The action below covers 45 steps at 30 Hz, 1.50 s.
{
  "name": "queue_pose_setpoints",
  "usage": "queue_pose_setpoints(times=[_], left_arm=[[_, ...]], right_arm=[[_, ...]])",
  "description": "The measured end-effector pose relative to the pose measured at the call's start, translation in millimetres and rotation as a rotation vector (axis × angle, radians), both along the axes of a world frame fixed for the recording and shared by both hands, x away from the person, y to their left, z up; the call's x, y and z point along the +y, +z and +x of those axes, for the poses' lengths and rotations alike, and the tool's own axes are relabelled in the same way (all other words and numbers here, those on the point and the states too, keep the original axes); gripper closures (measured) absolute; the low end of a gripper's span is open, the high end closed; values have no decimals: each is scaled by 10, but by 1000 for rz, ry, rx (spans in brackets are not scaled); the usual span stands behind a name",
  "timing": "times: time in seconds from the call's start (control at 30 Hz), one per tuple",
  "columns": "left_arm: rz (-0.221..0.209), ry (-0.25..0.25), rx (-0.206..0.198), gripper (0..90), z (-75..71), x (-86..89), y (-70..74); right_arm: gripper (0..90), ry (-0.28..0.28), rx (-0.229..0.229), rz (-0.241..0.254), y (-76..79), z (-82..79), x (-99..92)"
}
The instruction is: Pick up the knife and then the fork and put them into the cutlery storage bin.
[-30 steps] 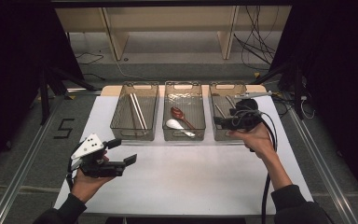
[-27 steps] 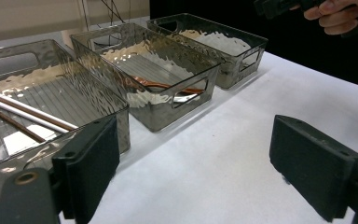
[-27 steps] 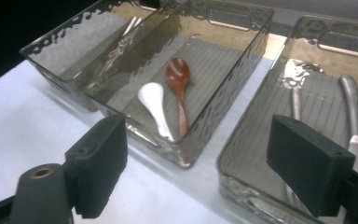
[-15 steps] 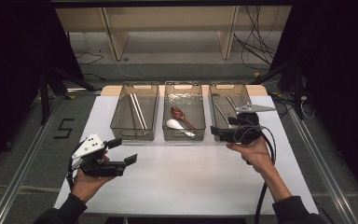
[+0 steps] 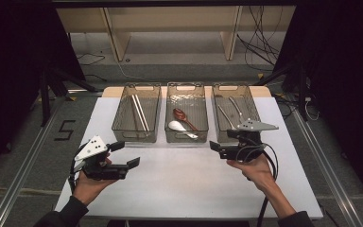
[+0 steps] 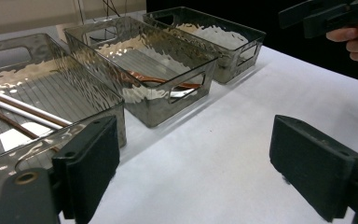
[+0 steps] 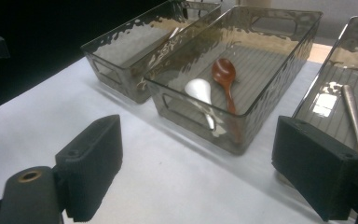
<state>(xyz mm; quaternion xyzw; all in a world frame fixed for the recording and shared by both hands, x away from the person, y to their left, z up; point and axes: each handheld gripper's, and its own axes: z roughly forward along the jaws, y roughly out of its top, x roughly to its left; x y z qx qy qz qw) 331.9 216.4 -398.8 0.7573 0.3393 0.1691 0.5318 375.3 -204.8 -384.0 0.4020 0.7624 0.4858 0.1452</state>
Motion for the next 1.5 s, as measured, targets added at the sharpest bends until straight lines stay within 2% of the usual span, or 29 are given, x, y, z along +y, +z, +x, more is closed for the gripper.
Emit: queue_pose_setpoints(times=[0.27, 0.67, 1.03, 1.5], left_arm=[[-8, -2, 12, 155, 7, -5, -12], [-2, -16, 24, 155, 12, -21, -20], [-2, -17, 23, 155, 7, -22, -21], [-2, -15, 22, 155, 9, -16, -19]], right_arm=[[170, 23, 7, 7, -90, -177, 2], [170, 1, -5, 17, -130, -398, -102], [170, -29, -25, 15, -137, -441, -169], [170, -33, -30, 11, -138, -434, -173]])
